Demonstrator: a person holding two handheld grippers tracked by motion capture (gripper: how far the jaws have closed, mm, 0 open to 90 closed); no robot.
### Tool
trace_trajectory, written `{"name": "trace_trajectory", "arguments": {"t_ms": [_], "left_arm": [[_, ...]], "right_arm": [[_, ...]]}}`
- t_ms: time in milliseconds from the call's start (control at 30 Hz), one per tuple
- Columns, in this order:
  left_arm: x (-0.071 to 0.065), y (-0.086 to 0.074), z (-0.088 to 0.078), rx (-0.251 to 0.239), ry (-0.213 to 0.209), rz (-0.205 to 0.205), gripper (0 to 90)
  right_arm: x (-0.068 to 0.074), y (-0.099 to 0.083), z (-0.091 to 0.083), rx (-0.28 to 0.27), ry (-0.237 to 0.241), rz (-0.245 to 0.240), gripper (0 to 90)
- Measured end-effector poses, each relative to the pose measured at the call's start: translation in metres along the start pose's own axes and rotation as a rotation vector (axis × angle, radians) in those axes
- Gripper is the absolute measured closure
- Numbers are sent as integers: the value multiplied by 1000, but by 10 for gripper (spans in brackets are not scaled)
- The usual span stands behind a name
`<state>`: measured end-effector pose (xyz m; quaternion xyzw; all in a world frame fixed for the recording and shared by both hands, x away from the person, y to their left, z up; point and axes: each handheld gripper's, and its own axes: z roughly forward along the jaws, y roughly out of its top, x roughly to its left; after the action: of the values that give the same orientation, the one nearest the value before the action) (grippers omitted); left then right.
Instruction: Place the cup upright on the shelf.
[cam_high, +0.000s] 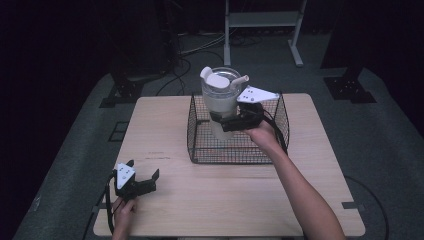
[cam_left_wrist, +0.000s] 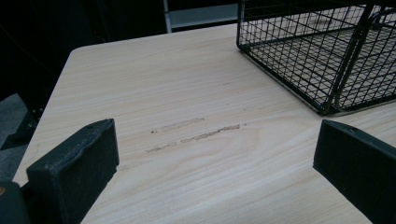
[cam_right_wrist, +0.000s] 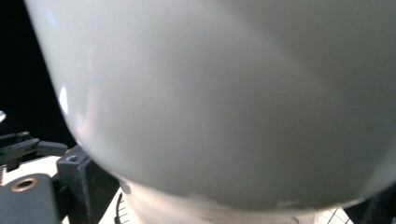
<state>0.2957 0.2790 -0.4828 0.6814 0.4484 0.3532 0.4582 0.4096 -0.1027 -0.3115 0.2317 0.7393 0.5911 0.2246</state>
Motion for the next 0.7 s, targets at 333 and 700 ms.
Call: {"name": "trace_trajectory", "arguments": {"t_ms": [333, 700], "left_arm": [[0, 0, 0, 0, -3, -1, 0], [1, 0, -1, -4, -3, 1, 0]], "right_arm": [[-11, 2, 18, 3, 8, 2, 80], [-30, -7, 45, 10, 4, 38, 79]]}}
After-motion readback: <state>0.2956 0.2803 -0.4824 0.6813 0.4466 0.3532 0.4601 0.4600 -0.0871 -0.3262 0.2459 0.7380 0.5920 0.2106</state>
